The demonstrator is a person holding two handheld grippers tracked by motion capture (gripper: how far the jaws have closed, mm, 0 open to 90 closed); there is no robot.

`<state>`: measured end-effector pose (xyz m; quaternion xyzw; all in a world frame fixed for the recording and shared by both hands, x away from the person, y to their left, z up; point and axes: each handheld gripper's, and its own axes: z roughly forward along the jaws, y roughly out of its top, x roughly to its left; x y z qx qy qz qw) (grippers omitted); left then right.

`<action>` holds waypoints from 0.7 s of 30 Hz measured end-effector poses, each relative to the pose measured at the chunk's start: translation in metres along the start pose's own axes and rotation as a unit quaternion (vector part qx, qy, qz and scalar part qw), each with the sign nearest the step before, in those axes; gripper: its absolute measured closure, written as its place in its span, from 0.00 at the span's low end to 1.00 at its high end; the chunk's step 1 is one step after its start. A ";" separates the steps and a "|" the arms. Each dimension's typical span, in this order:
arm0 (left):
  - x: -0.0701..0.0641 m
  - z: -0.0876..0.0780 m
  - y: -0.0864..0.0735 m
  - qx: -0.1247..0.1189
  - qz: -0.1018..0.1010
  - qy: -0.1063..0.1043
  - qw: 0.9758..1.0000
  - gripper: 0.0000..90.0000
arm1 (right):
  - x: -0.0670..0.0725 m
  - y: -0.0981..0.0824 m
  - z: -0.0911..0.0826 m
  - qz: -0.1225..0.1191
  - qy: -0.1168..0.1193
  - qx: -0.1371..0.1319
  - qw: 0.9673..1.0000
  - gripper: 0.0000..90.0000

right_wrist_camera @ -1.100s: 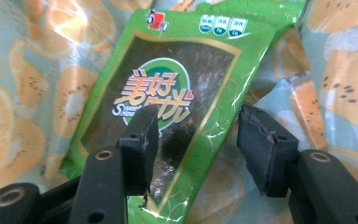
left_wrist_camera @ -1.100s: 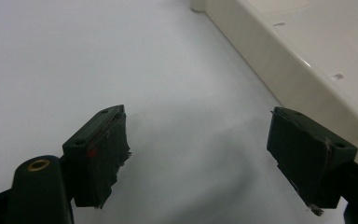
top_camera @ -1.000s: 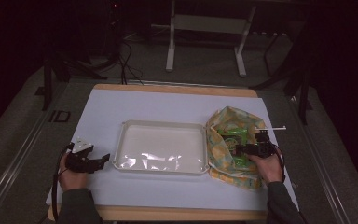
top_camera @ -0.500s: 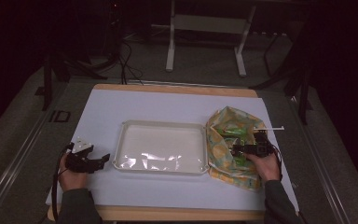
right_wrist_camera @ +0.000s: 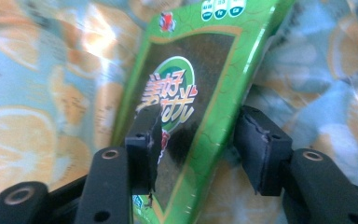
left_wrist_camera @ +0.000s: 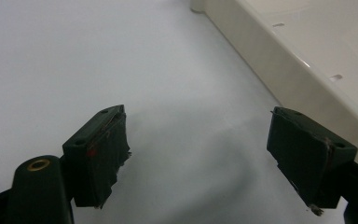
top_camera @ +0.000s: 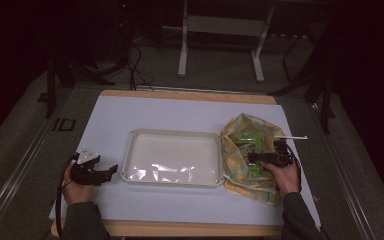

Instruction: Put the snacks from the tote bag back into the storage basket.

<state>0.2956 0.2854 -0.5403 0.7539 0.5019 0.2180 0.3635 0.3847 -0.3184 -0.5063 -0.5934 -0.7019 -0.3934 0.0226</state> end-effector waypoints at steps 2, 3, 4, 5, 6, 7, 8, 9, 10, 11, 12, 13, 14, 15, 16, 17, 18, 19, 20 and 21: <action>0.000 0.000 0.000 0.000 0.000 0.000 1.000 0.23 | 0.004 0.002 -0.003 -0.003 0.005 -0.004 1.000 0.60; 0.000 0.000 0.000 0.000 0.000 0.000 1.000 0.23 | 0.007 0.005 -0.005 -0.005 0.010 -0.006 1.000 0.60; 0.000 0.000 0.000 0.000 0.000 0.000 1.000 0.23 | 0.009 0.007 -0.006 -0.008 0.012 -0.008 1.000 0.61; 0.000 0.000 0.000 0.000 0.000 0.000 1.000 0.23 | 0.009 0.007 -0.006 -0.008 0.012 -0.008 1.000 0.61; 0.000 0.000 0.000 0.000 0.000 0.000 1.000 0.23 | 0.014 0.010 -0.007 -0.009 0.013 -0.008 1.000 0.63; 0.000 0.000 0.000 0.000 0.000 0.000 1.000 0.23 | 0.016 0.013 -0.007 -0.008 0.014 -0.006 1.000 0.63; 0.000 0.000 0.000 0.000 0.000 0.000 1.000 0.23 | 0.018 0.015 -0.006 -0.006 0.014 -0.004 1.000 0.64; 0.000 0.000 0.000 0.000 0.000 0.000 1.000 0.23 | 0.020 0.017 -0.005 -0.006 0.012 -0.002 1.000 0.64; 0.000 0.000 0.000 0.000 0.000 0.000 1.000 0.23 | 0.022 0.018 -0.005 -0.004 0.013 0.000 1.000 0.64; 0.000 0.000 0.000 0.000 0.000 0.000 1.000 0.23 | 0.022 0.018 -0.005 -0.004 0.013 0.000 1.000 0.64; 0.000 0.000 0.000 0.000 -0.001 -0.001 1.000 0.23 | 0.025 0.022 -0.001 -0.002 0.009 0.006 1.000 0.64; 0.000 0.000 0.000 0.000 -0.001 -0.001 1.000 0.23 | 0.025 0.022 -0.001 -0.002 0.009 0.006 1.000 0.64; 0.000 0.000 0.000 -0.001 -0.001 -0.001 1.000 0.23 | 0.028 0.025 0.001 0.002 0.007 0.007 1.000 0.64; 0.000 0.000 0.000 -0.001 -0.001 -0.001 1.000 0.23 | 0.028 0.025 0.001 0.002 0.007 0.007 1.000 0.64; 0.000 0.000 0.000 0.000 -0.001 -0.001 1.000 0.23 | 0.029 0.026 0.002 0.001 0.007 0.007 1.000 0.64; 0.001 0.000 0.000 0.000 -0.001 -0.002 1.000 0.23 | 0.030 0.028 0.004 0.003 0.006 0.008 1.000 0.64; 0.000 0.000 0.000 0.000 -0.001 -0.002 1.000 0.23 | 0.031 0.030 0.006 0.006 0.003 0.011 1.000 0.64; 0.000 0.000 0.000 -0.001 -0.001 -0.002 1.000 0.23 | 0.031 0.031 0.007 0.006 0.002 0.013 1.000 0.64; 0.001 0.000 0.000 -0.001 -0.001 -0.002 1.000 0.23 | 0.031 0.032 0.009 0.009 0.000 0.016 1.000 0.64; 0.001 0.000 0.000 -0.001 -0.001 -0.002 1.000 0.23 | 0.031 0.033 0.010 0.012 -0.002 0.019 1.000 0.65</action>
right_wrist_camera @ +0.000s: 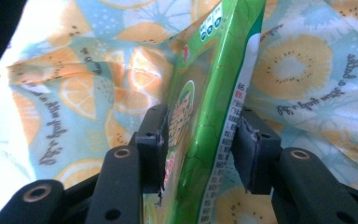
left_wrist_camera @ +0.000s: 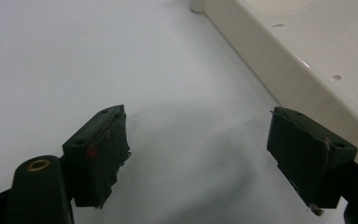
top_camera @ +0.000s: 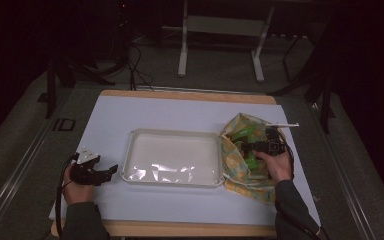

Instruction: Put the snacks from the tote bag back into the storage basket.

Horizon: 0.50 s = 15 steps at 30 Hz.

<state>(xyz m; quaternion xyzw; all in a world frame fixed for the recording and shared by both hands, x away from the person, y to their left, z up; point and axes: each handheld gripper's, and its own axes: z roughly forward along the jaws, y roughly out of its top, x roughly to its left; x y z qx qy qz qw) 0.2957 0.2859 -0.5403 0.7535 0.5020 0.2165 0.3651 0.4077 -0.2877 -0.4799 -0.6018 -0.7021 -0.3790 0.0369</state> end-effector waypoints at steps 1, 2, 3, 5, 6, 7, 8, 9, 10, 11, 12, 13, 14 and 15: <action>0.000 0.000 0.000 0.000 0.000 0.000 1.000 0.23 | 0.000 0.001 0.001 -0.001 -0.001 0.001 1.000 0.66; 0.000 0.000 0.000 0.000 0.000 0.000 1.000 0.23 | 0.000 0.001 0.001 -0.001 -0.001 0.001 1.000 0.66; 0.000 0.000 0.000 0.000 0.000 0.000 1.000 0.23 | 0.001 0.001 0.000 -0.001 -0.001 0.000 1.000 0.71; 0.000 0.000 0.000 0.000 0.000 -0.001 1.000 0.23 | 0.002 0.000 -0.003 -0.001 -0.002 -0.003 1.000 0.73; 0.000 0.000 0.000 0.000 0.000 -0.001 1.000 0.23 | 0.002 0.000 -0.003 -0.001 -0.002 -0.003 1.000 0.73; 0.000 0.000 0.000 0.000 0.000 0.000 1.000 0.23 | 0.002 -0.002 -0.005 -0.003 -0.004 -0.004 1.000 0.75; 0.000 0.000 0.000 0.000 0.000 0.000 1.000 0.23 | 0.002 -0.002 -0.007 -0.003 -0.004 -0.005 1.000 0.76; 0.000 0.000 0.000 0.000 0.000 0.000 1.000 0.23 | 0.002 -0.003 -0.008 -0.002 -0.005 -0.005 1.000 0.77; 0.000 0.000 0.000 0.000 0.000 0.000 1.000 0.23 | 0.003 -0.003 -0.010 -0.005 -0.005 -0.007 1.000 0.78; 0.000 0.000 0.000 0.000 0.000 0.001 1.000 0.23 | 0.003 -0.003 -0.012 -0.006 -0.006 -0.007 1.000 0.78; 0.000 0.000 0.000 0.000 0.000 0.001 1.000 0.23 | 0.003 -0.003 -0.012 -0.006 -0.006 -0.007 1.000 0.78; 0.000 0.000 0.000 0.000 0.000 0.001 1.000 0.23 | 0.006 -0.004 -0.016 -0.014 -0.010 -0.011 1.000 0.80; 0.000 0.000 0.000 0.000 0.000 0.001 1.000 0.23 | 0.006 -0.004 -0.016 -0.014 -0.010 -0.011 1.000 0.80; 0.000 0.000 0.000 0.000 0.000 0.001 1.000 0.23 | 0.008 -0.004 -0.020 -0.020 -0.014 -0.013 1.000 0.80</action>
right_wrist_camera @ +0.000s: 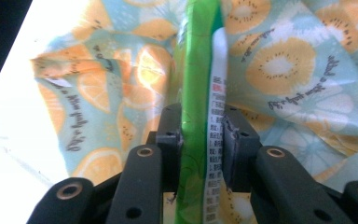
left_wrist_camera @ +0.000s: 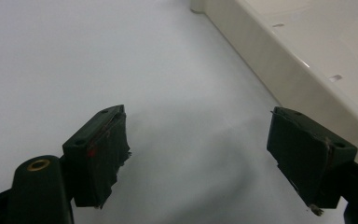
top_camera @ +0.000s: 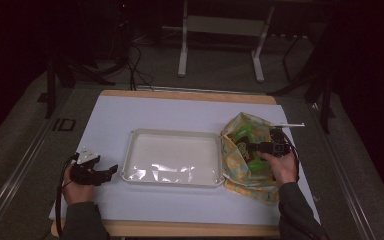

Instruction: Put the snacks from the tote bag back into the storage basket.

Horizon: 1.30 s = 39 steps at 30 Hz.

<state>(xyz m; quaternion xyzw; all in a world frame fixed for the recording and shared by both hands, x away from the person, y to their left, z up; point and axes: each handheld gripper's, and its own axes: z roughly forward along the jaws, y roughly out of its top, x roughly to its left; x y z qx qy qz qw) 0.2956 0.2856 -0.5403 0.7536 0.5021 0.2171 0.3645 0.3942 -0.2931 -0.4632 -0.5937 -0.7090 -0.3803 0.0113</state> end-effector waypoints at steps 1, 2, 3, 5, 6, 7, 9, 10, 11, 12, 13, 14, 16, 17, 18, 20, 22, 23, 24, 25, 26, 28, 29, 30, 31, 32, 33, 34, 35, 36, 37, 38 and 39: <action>0.000 0.000 0.000 0.000 0.000 0.000 1.000 0.23 | 0.001 0.000 -0.002 -0.005 -0.006 0.000 1.000 0.80; 0.000 0.000 0.000 0.000 0.000 0.000 1.000 0.23 | 0.001 0.000 -0.003 -0.007 -0.009 0.000 1.000 0.80; 0.000 0.000 0.000 0.000 0.000 0.000 1.000 0.23 | 0.001 0.000 -0.003 -0.007 -0.009 0.000 1.000 0.80; 0.000 0.000 0.000 0.000 0.000 0.000 1.000 0.23 | 0.002 0.001 -0.005 -0.009 -0.011 -0.002 1.000 0.81; 0.000 0.000 0.000 0.000 0.000 -0.001 1.000 0.23 | 0.002 0.001 -0.006 -0.009 -0.011 -0.003 1.000 0.81; 0.000 0.000 0.000 0.000 0.000 0.000 1.000 0.23 | 0.002 0.001 -0.009 -0.008 -0.009 -0.006 1.000 0.81; 0.000 0.000 0.000 0.000 0.000 0.000 1.000 0.23 | 0.002 0.002 -0.011 -0.008 -0.009 -0.008 1.000 0.81; 0.000 0.000 0.000 0.000 0.000 -0.001 1.000 0.23 | 0.002 0.002 -0.012 -0.009 -0.010 -0.009 1.000 0.81; 0.000 0.000 0.000 0.000 0.000 -0.001 1.000 0.23 | 0.002 0.002 -0.012 -0.009 -0.010 -0.009 1.000 0.81; 0.000 0.000 0.000 0.000 0.000 0.000 1.000 0.23 | 0.002 0.002 -0.014 -0.009 -0.010 -0.012 1.000 0.81; 0.000 0.000 0.000 0.000 0.000 0.000 1.000 0.23 | 0.002 0.002 -0.015 -0.009 -0.010 -0.013 1.000 0.81; 0.000 0.000 0.000 0.000 0.000 0.000 1.000 0.23 | 0.002 0.002 -0.017 -0.009 -0.011 -0.014 1.000 0.81; 0.000 0.000 0.000 0.000 0.000 0.000 1.000 0.23 | 0.002 0.003 -0.019 -0.010 -0.011 -0.017 1.000 0.81; 0.000 0.000 0.000 0.000 0.000 0.000 1.000 0.23 | 0.002 0.003 -0.019 -0.010 -0.011 -0.017 1.000 0.81; 0.000 0.000 0.000 0.000 0.000 0.000 1.000 0.23 | 0.001 0.003 -0.021 -0.010 -0.011 -0.018 1.000 0.81; 0.000 0.000 0.000 0.000 0.000 0.000 1.000 0.23 | 0.002 0.003 -0.023 -0.011 -0.013 -0.021 1.000 0.81; 0.000 0.000 0.000 0.000 0.000 0.000 1.000 0.23 | 0.001 0.003 -0.025 -0.011 -0.013 -0.022 1.000 0.81; 0.000 0.000 0.000 0.000 0.000 0.000 1.000 0.23 | 0.001 0.003 -0.025 -0.011 -0.013 -0.022 1.000 0.81; 0.000 0.000 0.000 0.000 0.000 0.000 1.000 0.23 | 0.001 0.003 -0.026 -0.011 -0.013 -0.024 1.000 0.81; 0.000 0.000 0.000 0.000 0.000 0.000 1.000 0.23 | 0.001 0.003 -0.028 -0.011 -0.013 -0.026 1.000 0.81; 0.000 0.000 0.000 0.000 0.000 0.000 1.000 0.23 | 0.001 0.003 -0.030 -0.011 -0.014 -0.028 0.999 0.81; 0.000 0.000 0.000 0.000 0.000 0.000 1.000 0.23 | 0.000 0.003 -0.032 -0.009 -0.013 -0.031 0.999 0.81; 0.000 0.000 0.000 0.000 0.000 0.000 1.000 0.23 | 0.000 0.003 -0.032 -0.009 -0.013 -0.031 0.999 0.81; 0.000 0.000 0.000 0.000 0.000 0.000 1.000 0.23 | 0.000 0.003 -0.033 -0.008 -0.013 -0.032 0.999 0.81; 0.000 0.000 0.000 0.000 0.000 0.000 1.000 0.23 | -0.001 0.003 -0.035 -0.008 -0.012 -0.034 0.999 0.81; 0.000 0.000 0.000 0.000 0.000 0.000 1.000 0.23 | -0.001 0.003 -0.036 -0.008 -0.012 -0.035 0.999 0.81; 0.000 0.000 0.000 0.000 0.000 0.000 1.000 0.23 | -0.001 0.004 -0.037 -0.007 -0.013 -0.035 0.999 0.81; 0.000 0.000 0.000 0.000 0.000 0.000 1.000 0.23 | -0.002 0.004 -0.038 -0.008 -0.013 -0.036 0.999 0.81; 0.000 0.000 0.000 0.000 0.000 0.000 1.000 0.23 | -0.002 0.004 -0.039 -0.007 -0.013 -0.037 0.999 0.81; 0.000 0.000 0.000 0.000 0.000 0.000 1.000 0.23 | -0.002 0.004 -0.040 -0.007 -0.012 -0.037 0.999 0.81; 0.000 0.000 0.000 0.000 0.000 0.000 1.000 0.23 | -0.002 0.004 -0.041 -0.007 -0.011 -0.038 0.999 0.81; 0.000 0.000 0.000 0.000 0.000 0.000 1.000 0.23 | -0.003 0.003 -0.042 -0.007 -0.010 -0.038 0.999 0.81; 0.000 0.000 0.000 0.000 0.000 0.000 1.000 0.23 | -0.003 0.003 -0.043 -0.006 -0.008 -0.039 0.999 0.81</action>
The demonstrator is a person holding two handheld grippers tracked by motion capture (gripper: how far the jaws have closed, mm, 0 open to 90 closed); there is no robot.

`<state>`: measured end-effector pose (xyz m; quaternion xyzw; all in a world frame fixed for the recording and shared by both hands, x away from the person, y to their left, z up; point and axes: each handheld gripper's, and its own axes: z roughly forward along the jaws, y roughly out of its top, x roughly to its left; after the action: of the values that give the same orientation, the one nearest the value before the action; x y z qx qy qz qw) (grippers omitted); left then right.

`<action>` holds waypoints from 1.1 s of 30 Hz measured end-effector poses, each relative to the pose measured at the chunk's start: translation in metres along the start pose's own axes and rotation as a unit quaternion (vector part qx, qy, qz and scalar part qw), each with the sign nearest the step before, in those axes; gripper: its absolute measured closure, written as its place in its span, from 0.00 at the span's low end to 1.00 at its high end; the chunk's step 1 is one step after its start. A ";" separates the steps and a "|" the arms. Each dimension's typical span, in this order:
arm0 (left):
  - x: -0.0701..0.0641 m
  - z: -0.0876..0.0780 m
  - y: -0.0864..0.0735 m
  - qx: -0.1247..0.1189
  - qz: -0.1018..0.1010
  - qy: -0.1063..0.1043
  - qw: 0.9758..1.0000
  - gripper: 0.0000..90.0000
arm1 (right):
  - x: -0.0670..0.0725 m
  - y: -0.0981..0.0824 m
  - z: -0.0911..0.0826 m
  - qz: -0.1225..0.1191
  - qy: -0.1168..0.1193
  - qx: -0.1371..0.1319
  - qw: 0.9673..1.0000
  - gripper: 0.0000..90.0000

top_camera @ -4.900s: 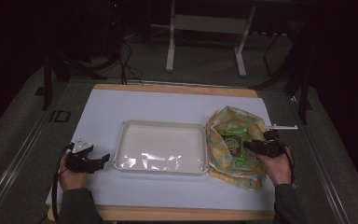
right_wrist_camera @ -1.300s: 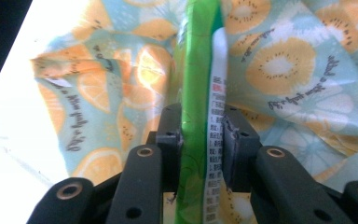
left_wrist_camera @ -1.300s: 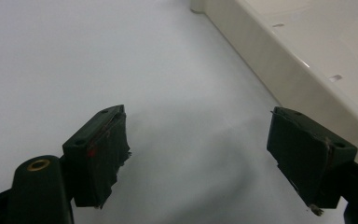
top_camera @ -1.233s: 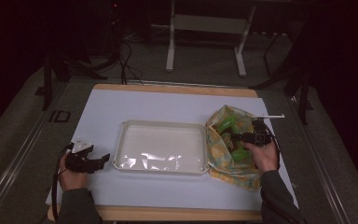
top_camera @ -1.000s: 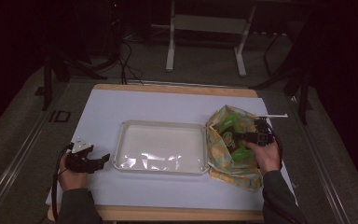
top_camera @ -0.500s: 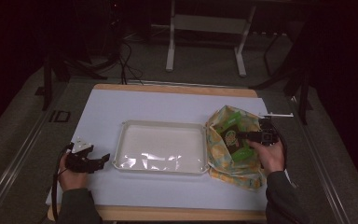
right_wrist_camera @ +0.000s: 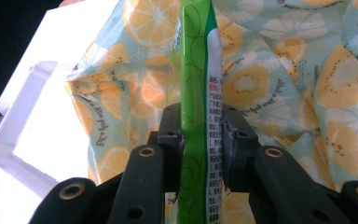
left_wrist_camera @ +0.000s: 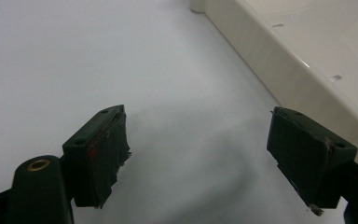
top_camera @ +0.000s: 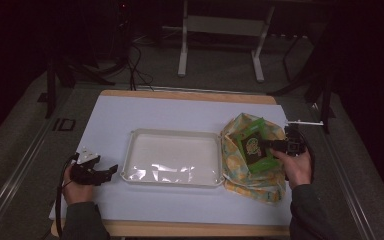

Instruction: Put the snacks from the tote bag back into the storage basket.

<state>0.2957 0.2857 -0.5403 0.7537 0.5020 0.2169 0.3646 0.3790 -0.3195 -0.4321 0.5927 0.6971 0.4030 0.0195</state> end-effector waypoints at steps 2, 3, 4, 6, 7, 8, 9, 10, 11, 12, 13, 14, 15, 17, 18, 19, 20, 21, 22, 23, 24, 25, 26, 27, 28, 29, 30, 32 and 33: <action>0.000 0.000 0.000 0.000 0.000 0.000 1.000 0.23 | -0.001 0.000 -0.002 0.003 0.005 -0.002 1.000 0.81; 0.000 0.000 0.000 0.000 0.000 0.001 1.000 0.23 | -0.002 0.000 -0.003 0.004 0.006 -0.003 1.000 0.81; 0.000 0.000 0.000 0.000 0.000 0.000 1.000 0.23 | -0.002 0.000 -0.004 0.005 0.008 -0.004 1.000 0.81; 0.000 0.000 0.000 0.000 0.000 0.000 1.000 0.23 | -0.002 0.000 -0.006 0.006 0.008 -0.006 1.000 0.81; 0.000 0.000 0.000 0.000 0.000 0.001 1.000 0.23 | -0.002 0.001 -0.008 0.006 0.007 -0.007 1.000 0.81; 0.000 0.000 0.000 0.000 0.000 0.001 1.000 0.23 | -0.002 0.001 -0.009 0.005 0.006 -0.008 1.000 0.81; 0.000 0.000 0.000 0.000 0.000 0.001 1.000 0.23 | -0.002 0.001 -0.010 0.004 0.006 -0.008 1.000 0.81; 0.000 0.000 0.000 0.000 0.000 0.001 1.000 0.23 | -0.001 0.001 -0.011 0.003 0.005 -0.010 1.000 0.81; 0.000 0.000 0.000 0.000 0.000 0.001 1.000 0.23 | -0.001 0.002 -0.013 0.003 0.004 -0.011 1.000 0.81; 0.000 0.000 0.000 0.000 0.000 0.001 1.000 0.23 | -0.001 0.002 -0.014 0.001 0.005 -0.011 1.000 0.81; 0.000 0.000 0.000 0.000 0.000 0.001 1.000 0.23 | -0.001 0.002 -0.015 0.003 0.006 -0.012 1.000 0.81; 0.000 0.000 0.000 0.000 0.000 0.001 1.000 0.23 | -0.001 0.003 -0.016 0.003 0.007 -0.014 1.000 0.81; 0.000 0.000 0.000 0.000 0.000 0.001 1.000 0.23 | -0.002 0.003 -0.017 0.003 0.008 -0.015 1.000 0.81; 0.000 0.000 0.000 0.000 0.000 0.001 1.000 0.23 | -0.002 0.004 -0.018 0.006 0.013 -0.016 1.000 0.81; 0.000 0.000 0.000 0.000 0.000 0.001 1.000 0.23 | -0.002 0.004 -0.019 0.007 0.015 -0.017 1.000 0.81; 0.000 0.000 0.000 0.000 0.000 0.001 1.000 0.23 | -0.002 0.004 -0.019 0.008 0.015 -0.018 1.000 0.81; 0.000 0.000 0.000 0.001 0.000 0.001 1.000 0.23 | -0.002 0.004 -0.020 0.007 0.015 -0.019 1.000 0.81; 0.000 0.000 0.000 0.001 0.000 0.001 1.000 0.23 | -0.002 0.004 -0.021 0.008 0.016 -0.020 1.000 0.81; 0.000 0.000 0.000 0.001 0.000 0.001 1.000 0.23 | -0.002 0.004 -0.022 0.008 0.017 -0.021 1.000 0.81; 0.000 0.000 0.000 0.001 0.000 0.001 1.000 0.23 | -0.002 0.004 -0.023 0.008 0.018 -0.023 1.000 0.81; 0.000 0.000 0.000 0.001 0.000 0.001 1.000 0.23 | -0.002 0.005 -0.024 0.009 0.019 -0.023 1.000 0.81; 0.000 0.000 0.000 0.001 0.000 0.001 1.000 0.23 | -0.002 0.005 -0.025 0.008 0.019 -0.025 0.999 0.81; 0.000 0.000 0.000 0.001 0.000 0.001 1.000 0.23 | -0.002 0.005 -0.025 0.008 0.019 -0.026 0.999 0.81; 0.000 0.000 0.000 0.000 0.000 0.001 1.000 0.23 | -0.002 0.006 -0.026 0.008 0.021 -0.027 0.999 0.81; 0.000 0.000 0.000 0.001 0.000 0.001 1.000 0.23 | -0.002 0.006 -0.027 0.009 0.022 -0.028 0.999 0.81; 0.000 0.000 0.000 0.000 0.000 0.001 1.000 0.23 | -0.002 0.006 -0.028 0.009 0.022 -0.029 0.999 0.81; 0.000 0.000 0.000 0.000 0.000 0.001 1.000 0.23 | -0.002 0.007 -0.029 0.010 0.022 -0.031 0.999 0.81; 0.000 0.000 0.000 0.000 0.001 0.001 1.000 0.23 | -0.002 0.007 -0.030 0.009 0.022 -0.032 0.999 0.81; 0.000 0.000 0.000 0.000 0.000 0.001 1.000 0.23 | -0.002 0.008 -0.031 0.010 0.021 -0.032 0.999 0.81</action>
<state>0.2956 0.2857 -0.5403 0.7538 0.5021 0.2174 0.3639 0.3702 -0.3381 -0.4079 0.5896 0.6784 0.4379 0.0197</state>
